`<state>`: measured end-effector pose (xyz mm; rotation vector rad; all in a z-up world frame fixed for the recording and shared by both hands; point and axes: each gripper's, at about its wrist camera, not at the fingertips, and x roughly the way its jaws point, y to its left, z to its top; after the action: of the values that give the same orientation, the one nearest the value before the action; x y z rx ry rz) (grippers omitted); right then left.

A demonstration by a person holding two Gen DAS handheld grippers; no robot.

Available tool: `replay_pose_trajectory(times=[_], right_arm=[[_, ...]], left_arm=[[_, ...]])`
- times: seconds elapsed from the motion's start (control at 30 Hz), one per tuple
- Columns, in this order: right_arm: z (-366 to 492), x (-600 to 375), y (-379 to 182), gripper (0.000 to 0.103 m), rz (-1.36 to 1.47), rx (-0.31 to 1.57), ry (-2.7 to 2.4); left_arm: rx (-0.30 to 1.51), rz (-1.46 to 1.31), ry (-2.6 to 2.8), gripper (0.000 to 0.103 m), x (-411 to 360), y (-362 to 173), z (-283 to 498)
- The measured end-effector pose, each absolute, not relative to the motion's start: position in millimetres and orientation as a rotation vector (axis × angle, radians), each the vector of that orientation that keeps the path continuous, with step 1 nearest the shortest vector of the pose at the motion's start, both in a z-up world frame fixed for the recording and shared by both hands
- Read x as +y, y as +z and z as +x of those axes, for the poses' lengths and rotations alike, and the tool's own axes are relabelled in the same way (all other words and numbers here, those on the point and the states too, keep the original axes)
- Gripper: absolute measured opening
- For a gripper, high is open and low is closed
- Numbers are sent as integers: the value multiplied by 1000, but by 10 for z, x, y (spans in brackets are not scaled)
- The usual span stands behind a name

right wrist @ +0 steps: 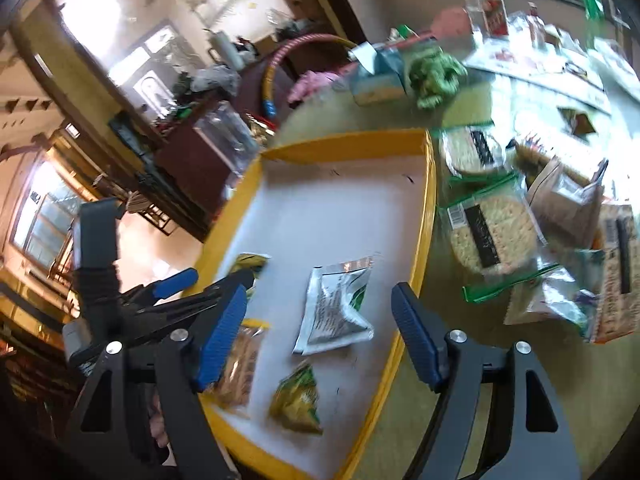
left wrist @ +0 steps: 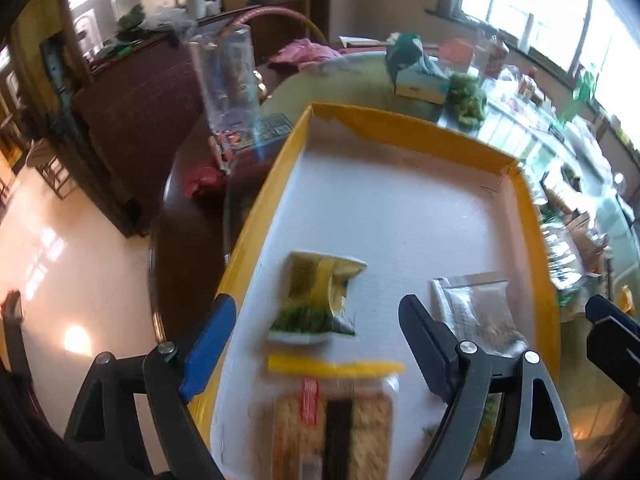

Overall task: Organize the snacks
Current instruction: 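Withdraw both tools from the tray back over the table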

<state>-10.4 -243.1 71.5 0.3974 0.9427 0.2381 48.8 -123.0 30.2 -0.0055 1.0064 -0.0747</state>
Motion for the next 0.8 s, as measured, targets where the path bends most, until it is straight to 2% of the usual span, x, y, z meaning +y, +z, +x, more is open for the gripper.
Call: replay_pose_trajectory(times=[0.07, 0.2, 0.33, 0.4, 0.8], right_arm=[[-220, -2459, 827, 79, 383, 910, 242], [-413, -2504, 1001, 79, 321, 874, 209], [-698, -2604, 1208, 80, 273, 810, 167], [-812, -2672, 1266, 87, 266, 799, 152], [-1200, -2967, 1097, 87, 337, 878, 148]], left_arm=[[964, -17, -95, 84, -1252, 445, 364], [991, 9, -93, 84, -1326, 600, 224], [908, 9, -122, 84, -1384, 836, -59], [908, 42, -121, 84, -1465, 847, -151], [901, 101, -210, 84, -1860, 801, -509]])
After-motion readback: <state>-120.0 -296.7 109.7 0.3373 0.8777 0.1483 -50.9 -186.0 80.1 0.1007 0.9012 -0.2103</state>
